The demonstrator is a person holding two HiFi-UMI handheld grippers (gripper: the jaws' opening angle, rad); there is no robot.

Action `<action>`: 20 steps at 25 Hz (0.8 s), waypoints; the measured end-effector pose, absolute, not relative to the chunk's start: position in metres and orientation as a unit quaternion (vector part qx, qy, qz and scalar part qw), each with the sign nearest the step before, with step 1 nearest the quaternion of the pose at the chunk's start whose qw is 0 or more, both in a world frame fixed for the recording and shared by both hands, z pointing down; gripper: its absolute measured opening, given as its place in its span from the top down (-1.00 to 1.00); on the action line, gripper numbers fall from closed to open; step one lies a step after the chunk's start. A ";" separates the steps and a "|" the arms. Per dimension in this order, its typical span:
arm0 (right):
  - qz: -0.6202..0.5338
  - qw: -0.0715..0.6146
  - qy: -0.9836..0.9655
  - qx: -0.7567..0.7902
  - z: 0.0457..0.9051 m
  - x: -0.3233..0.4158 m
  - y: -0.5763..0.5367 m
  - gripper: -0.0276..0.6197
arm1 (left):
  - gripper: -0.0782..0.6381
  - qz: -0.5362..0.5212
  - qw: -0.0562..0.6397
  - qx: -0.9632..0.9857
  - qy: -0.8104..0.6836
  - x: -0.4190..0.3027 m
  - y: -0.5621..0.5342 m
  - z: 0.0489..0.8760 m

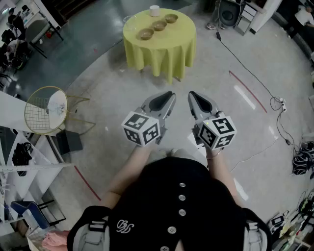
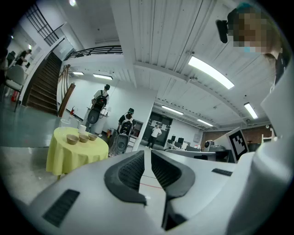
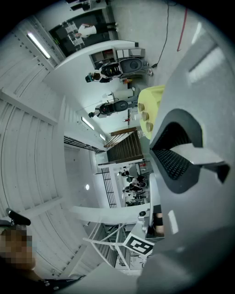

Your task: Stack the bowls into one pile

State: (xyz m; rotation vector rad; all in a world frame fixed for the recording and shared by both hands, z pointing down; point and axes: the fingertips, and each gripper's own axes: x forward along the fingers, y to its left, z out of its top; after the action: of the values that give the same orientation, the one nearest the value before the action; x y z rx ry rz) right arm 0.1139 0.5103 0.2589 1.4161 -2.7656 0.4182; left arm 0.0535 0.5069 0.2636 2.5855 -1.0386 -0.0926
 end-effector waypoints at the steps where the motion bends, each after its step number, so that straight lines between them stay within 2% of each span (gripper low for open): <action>1: 0.134 0.005 -0.883 0.450 0.260 0.112 0.512 0.91 | 0.63 -0.033 0.177 0.912 -0.368 0.053 0.508 0.265; 15: 0.141 0.022 -0.879 0.455 0.273 0.096 0.517 0.91 | 0.63 -0.036 0.191 0.912 -0.362 0.041 0.508 0.271; 20: 0.157 0.005 -0.877 0.454 0.274 0.090 0.518 0.90 | 0.63 -0.038 0.194 0.912 -0.360 0.034 0.506 0.273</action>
State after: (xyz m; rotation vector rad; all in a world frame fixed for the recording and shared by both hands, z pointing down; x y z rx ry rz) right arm 0.0898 0.5181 0.2735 1.4204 -2.7475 0.4923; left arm 0.0345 0.5061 0.2726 2.5573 -1.0084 -0.1055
